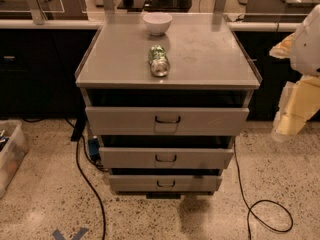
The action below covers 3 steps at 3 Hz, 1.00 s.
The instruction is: Open middle drawer
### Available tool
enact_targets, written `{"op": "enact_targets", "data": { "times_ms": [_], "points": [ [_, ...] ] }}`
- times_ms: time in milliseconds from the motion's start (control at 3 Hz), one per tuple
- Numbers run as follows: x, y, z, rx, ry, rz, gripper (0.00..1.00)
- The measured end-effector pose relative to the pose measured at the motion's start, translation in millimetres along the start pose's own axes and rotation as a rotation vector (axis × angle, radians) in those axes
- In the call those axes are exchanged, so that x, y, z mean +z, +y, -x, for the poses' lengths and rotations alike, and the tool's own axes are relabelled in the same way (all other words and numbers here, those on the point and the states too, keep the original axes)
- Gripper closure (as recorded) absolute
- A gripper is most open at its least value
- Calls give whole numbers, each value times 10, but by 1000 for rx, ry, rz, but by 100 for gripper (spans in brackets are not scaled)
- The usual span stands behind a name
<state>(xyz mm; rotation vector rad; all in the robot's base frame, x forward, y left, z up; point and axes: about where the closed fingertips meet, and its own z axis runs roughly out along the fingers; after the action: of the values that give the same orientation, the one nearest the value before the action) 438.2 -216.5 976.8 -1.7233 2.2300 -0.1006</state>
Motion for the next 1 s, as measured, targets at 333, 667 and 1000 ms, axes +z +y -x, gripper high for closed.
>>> {"op": "enact_targets", "data": {
  "times_ms": [333,667,1000],
  "points": [
    [-3,-2,3,0,-2,-3,0],
    [69,-8,-33,44,-80,-16,0],
    [70,-7,-33,44,-80,-16,0]
  ]
}}
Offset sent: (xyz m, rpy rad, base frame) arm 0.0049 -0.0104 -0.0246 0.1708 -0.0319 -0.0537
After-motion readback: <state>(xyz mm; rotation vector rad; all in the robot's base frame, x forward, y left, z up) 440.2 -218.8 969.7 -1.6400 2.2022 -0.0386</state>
